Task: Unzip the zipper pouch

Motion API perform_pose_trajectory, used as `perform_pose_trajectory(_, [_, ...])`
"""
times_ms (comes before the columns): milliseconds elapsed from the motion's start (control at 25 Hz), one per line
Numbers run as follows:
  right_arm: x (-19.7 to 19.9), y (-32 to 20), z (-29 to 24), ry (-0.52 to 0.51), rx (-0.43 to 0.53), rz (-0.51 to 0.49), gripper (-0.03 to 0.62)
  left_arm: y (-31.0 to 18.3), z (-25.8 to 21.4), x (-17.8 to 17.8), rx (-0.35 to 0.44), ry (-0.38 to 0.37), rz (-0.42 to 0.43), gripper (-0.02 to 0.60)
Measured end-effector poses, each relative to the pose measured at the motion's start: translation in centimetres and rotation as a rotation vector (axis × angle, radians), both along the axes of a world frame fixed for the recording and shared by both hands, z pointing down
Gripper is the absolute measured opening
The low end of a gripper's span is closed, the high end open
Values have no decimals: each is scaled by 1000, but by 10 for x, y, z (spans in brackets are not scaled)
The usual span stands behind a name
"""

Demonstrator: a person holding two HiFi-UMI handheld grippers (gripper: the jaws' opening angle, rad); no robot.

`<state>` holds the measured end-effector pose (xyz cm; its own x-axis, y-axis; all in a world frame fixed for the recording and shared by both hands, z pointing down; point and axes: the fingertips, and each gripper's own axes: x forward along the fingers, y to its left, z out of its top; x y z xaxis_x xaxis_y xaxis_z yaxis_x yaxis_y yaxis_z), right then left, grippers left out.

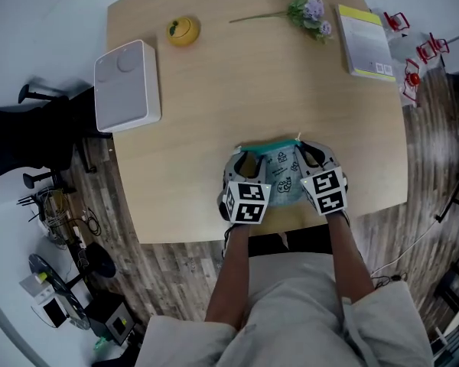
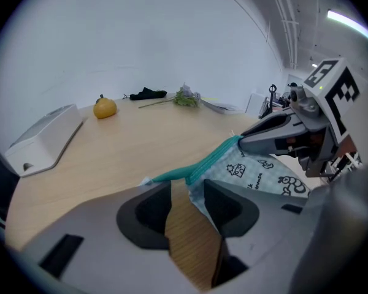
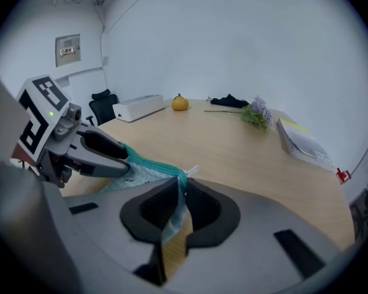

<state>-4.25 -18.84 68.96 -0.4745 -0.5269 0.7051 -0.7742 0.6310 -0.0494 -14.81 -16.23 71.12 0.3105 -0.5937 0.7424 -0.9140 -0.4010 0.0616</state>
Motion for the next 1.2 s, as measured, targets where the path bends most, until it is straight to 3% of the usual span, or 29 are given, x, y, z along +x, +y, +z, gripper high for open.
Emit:
perform_pose_trajectory(360, [4,-6,-41,-27,97,-16,48,-6,-31,1,68,0,9,173])
perform_pose_trajectory(800, [-1,-7,-111,-85,276,-103,48,-8,-78,3,160,36,-28,172])
perform_pose_trajectory(1200, [-7,-19,-159,-29,422,-209,46,0,-126,-4,240,42,8,172])
